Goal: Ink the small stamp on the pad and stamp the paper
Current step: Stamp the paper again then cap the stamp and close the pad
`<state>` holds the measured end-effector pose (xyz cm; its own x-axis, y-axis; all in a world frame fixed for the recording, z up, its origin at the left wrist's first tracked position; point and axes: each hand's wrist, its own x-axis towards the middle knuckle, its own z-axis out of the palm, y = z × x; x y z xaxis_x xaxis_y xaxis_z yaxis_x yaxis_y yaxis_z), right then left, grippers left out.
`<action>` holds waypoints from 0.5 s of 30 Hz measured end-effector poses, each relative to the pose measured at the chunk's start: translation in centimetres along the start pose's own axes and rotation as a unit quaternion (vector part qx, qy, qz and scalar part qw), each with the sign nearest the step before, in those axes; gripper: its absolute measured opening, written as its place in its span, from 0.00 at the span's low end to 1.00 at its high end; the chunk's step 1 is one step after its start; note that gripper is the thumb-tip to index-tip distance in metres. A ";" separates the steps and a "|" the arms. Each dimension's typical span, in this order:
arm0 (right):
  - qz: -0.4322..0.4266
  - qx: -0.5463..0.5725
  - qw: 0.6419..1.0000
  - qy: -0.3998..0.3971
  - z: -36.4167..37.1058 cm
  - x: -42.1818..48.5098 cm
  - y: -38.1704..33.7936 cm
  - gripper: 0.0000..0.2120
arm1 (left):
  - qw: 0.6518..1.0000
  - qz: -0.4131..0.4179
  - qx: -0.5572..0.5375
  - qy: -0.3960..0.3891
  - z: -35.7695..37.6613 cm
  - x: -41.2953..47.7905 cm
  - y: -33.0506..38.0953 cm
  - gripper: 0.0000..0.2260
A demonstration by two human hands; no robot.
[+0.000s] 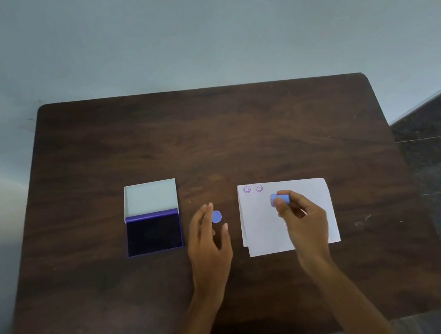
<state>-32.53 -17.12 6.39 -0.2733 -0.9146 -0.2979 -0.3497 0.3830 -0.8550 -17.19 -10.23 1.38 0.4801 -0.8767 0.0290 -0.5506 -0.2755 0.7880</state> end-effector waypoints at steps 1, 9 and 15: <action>-0.015 -0.028 0.999 -0.010 0.8 -0.3 0.1 0.08 | 0.999 -0.046 -0.005 -0.001 -0.4 0.1 0.0 0.21; -0.137 -0.184 0.967 -0.106 7.3 -2.5 0.4 0.09 | 0.982 -0.186 -0.044 -0.001 -1.5 0.4 -0.3 0.18; -0.038 -0.237 0.957 -0.166 9.9 -2.0 1.3 0.13 | 0.978 -0.194 -0.066 -0.025 -1.6 1.1 -1.4 0.20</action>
<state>-23.57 -16.12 1.64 0.0407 -0.9025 -0.4288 -0.7451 0.2585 -0.6148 -14.80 -10.18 1.26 0.5993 -0.7354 -0.3164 -0.2395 -0.5418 0.8057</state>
